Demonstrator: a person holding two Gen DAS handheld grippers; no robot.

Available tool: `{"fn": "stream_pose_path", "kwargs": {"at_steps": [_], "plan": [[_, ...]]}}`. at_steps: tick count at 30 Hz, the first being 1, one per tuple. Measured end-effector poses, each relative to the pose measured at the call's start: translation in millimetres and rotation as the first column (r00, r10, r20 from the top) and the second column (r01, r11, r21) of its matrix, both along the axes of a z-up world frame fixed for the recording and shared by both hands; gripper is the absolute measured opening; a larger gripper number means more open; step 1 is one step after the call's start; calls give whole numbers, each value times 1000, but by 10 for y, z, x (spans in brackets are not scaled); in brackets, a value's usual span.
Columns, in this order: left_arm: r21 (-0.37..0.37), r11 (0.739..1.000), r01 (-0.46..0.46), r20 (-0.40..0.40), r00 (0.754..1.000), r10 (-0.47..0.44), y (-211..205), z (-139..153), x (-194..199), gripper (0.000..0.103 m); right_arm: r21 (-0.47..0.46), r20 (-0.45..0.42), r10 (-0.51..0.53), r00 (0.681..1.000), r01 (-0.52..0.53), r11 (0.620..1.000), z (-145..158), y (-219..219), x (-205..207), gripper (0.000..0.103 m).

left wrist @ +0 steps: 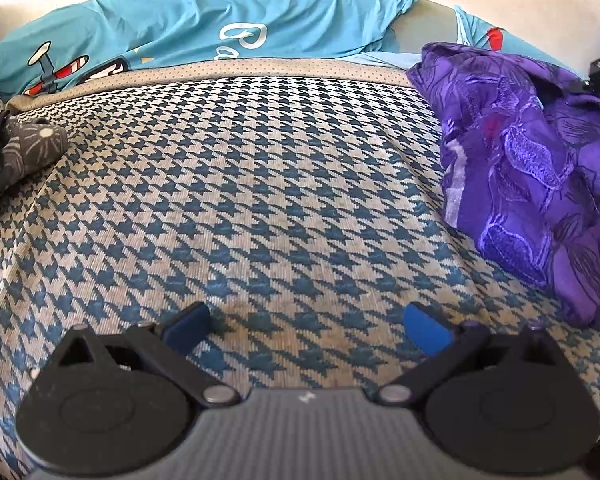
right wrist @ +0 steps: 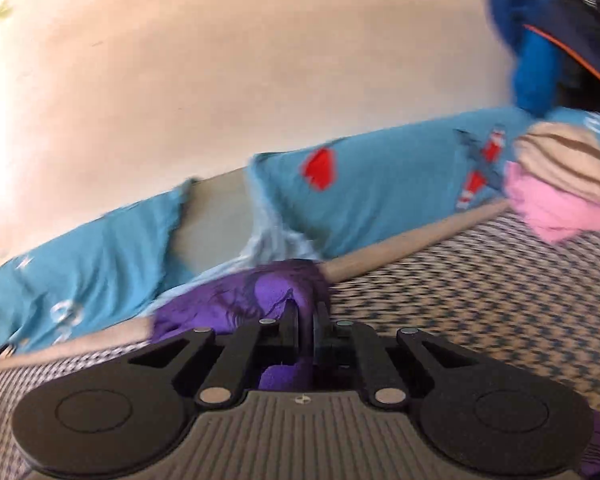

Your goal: Fold clothes

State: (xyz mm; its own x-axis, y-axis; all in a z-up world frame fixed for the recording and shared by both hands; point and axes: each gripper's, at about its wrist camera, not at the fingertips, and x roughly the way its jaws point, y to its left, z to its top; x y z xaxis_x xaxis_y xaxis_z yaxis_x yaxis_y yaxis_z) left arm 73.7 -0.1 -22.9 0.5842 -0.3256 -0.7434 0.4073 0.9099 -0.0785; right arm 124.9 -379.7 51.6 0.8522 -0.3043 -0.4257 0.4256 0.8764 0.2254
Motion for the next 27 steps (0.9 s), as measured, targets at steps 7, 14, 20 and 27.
{"fn": "stream_pose_path", "kwargs": {"at_steps": [7,14,20,27], "plan": [[2,1000,11,0,1000,-11,20,-1,-4,103,-61,-74,-201,977,197,979,4,-290,-171,7],[-124,991,52,-78,995,-62,31,108,35,103,-16,-141,-380,914,381,924,6,-646,-393,12],[-243,967,83,-168,978,-126,-158,142,2,103,-4,-100,-359,928,360,933,88,-712,-497,40],[-337,935,113,-246,948,-203,-545,142,-62,103,36,-95,-299,950,303,952,122,-730,-612,47]]}}
